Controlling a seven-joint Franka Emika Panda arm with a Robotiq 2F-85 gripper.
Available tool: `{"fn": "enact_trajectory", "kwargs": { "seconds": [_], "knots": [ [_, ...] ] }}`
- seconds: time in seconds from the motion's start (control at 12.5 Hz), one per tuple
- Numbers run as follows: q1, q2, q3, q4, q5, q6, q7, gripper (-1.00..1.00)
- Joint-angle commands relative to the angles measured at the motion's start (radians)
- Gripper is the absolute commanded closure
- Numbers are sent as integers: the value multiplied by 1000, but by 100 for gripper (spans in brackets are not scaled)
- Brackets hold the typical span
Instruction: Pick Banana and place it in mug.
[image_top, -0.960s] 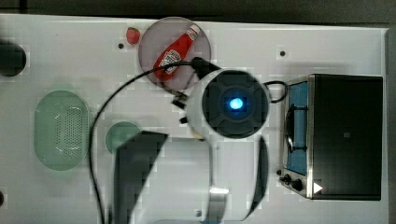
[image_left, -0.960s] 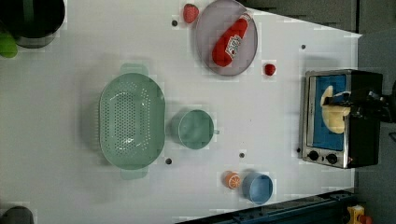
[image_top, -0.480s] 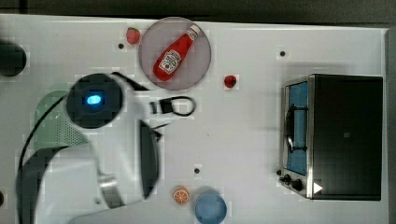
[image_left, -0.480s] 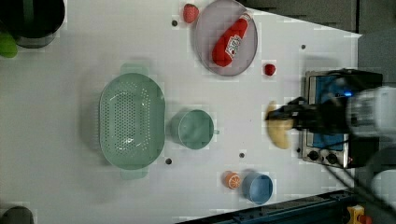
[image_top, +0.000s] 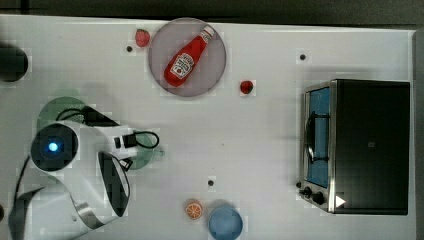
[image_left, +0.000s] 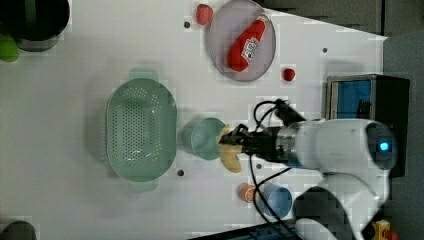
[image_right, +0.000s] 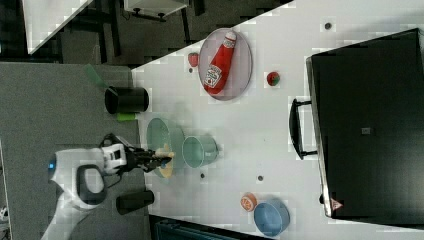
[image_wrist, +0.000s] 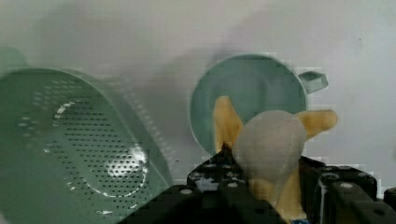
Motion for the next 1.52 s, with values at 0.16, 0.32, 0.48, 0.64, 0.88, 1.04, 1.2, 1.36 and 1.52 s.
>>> {"fn": "enact_trajectory", "kwargs": {
  "seconds": [0.16, 0.32, 0.48, 0.64, 0.88, 1.04, 1.2, 1.36, 1.52],
  "knots": [
    [-40, 65, -15, -59, 12, 143, 118, 28],
    [-40, 106, -16, -59, 2, 163, 120, -1],
    [-40, 126, -16, -59, 2, 192, 120, -44],
    [-40, 126, -17, -59, 2, 193, 120, -90],
    [-46, 91, -24, -39, 3, 194, 120, -100],
    [-55, 14, -44, -1, 3, 114, 118, -100],
    [-64, -80, -84, 65, 2, -62, 80, -100],
    [-73, -157, -149, 164, 1, -235, -4, -100],
    [-88, -208, -243, 276, -11, -412, -100, -100]
  ]
}}
